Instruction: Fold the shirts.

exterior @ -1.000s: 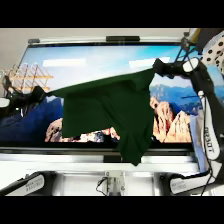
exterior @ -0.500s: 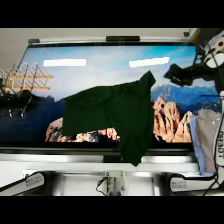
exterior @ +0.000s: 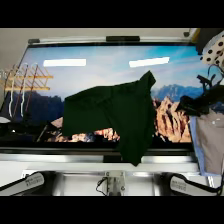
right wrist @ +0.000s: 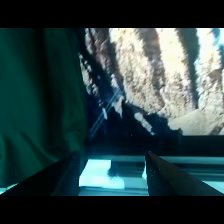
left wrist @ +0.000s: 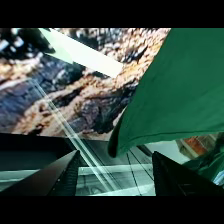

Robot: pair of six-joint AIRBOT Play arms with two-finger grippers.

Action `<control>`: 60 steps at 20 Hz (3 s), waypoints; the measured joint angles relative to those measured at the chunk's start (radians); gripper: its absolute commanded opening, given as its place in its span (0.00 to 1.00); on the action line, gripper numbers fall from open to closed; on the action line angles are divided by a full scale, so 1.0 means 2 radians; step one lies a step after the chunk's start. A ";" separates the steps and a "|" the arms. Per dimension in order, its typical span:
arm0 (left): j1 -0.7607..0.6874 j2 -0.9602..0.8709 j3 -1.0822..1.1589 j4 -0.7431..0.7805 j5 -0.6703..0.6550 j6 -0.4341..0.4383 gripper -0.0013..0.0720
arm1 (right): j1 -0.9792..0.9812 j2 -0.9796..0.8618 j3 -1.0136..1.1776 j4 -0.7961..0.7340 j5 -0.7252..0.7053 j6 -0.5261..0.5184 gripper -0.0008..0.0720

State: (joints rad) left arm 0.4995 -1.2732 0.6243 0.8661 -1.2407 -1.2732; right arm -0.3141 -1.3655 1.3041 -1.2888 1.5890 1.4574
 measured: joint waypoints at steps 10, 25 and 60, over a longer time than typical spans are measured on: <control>-0.068 -0.014 -0.025 -0.028 0.084 -0.026 0.06 | -0.003 0.008 -0.041 0.007 0.001 -0.006 0.83; -0.075 -0.012 -0.025 -0.028 0.094 -0.035 0.06 | 0.089 0.008 -0.259 0.092 -0.149 -0.039 0.75; -0.072 0.337 0.681 0.125 0.038 -0.146 0.06 | 0.149 0.343 0.349 -0.123 -0.205 -0.021 0.09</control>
State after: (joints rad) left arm 0.3553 -0.5983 1.9865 1.1152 -1.1652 -1.5646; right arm -0.0162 -0.6796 2.0018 -1.5352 1.1782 1.4147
